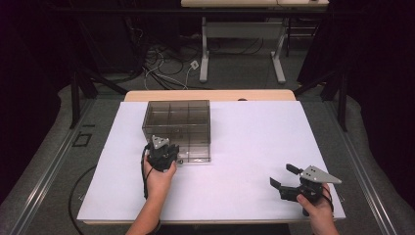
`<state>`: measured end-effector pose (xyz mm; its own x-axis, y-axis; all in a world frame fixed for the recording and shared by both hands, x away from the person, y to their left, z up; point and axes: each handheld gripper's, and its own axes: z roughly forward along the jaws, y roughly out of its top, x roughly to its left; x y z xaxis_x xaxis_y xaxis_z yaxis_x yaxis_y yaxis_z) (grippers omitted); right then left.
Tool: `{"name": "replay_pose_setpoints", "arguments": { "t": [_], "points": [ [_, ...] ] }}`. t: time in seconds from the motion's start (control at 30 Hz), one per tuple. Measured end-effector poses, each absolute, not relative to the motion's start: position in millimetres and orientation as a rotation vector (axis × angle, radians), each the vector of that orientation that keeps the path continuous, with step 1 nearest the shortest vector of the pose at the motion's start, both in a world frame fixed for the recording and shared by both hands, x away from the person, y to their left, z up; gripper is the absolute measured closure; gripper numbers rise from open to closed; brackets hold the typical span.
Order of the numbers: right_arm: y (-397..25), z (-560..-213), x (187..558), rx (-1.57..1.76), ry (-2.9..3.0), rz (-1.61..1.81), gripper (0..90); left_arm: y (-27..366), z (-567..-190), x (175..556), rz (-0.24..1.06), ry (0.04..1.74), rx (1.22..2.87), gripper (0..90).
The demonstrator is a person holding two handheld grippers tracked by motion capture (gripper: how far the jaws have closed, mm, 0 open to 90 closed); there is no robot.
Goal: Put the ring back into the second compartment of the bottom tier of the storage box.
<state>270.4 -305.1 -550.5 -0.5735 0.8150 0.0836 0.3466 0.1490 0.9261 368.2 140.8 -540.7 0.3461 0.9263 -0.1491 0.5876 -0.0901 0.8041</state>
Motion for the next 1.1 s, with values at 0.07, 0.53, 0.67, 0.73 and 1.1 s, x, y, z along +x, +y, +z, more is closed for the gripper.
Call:
{"name": "replay_pose_setpoints", "arguments": {
  "t": [0.07, 0.53, 0.67, 0.73, 1.1],
  "points": [
    [-305, -551, 271, 1.102, 2.001, 1.409, 14.7, 141, -539, 368, 0.511, 1.341, 1.777, 74.2],
    [-305, -551, 271, 1.098, 2.003, 1.412, 14.7, 147, -528, 362, 0.509, 1.307, 1.700, 52.3],
    [-303, -552, 271, 1.095, 2.002, 1.412, 14.7, 148, -525, 359, 0.497, 1.287, 1.690, 45.5],
    [-304, -552, 271, 1.096, 2.000, 1.415, 14.7, 150, -523, 358, 0.494, 1.277, 1.685, 42.2],
    [-304, -552, 270, 1.101, 1.999, 1.418, 14.7, 158, -515, 350, 0.515, 1.255, 1.658, 29.2]
  ]
}}
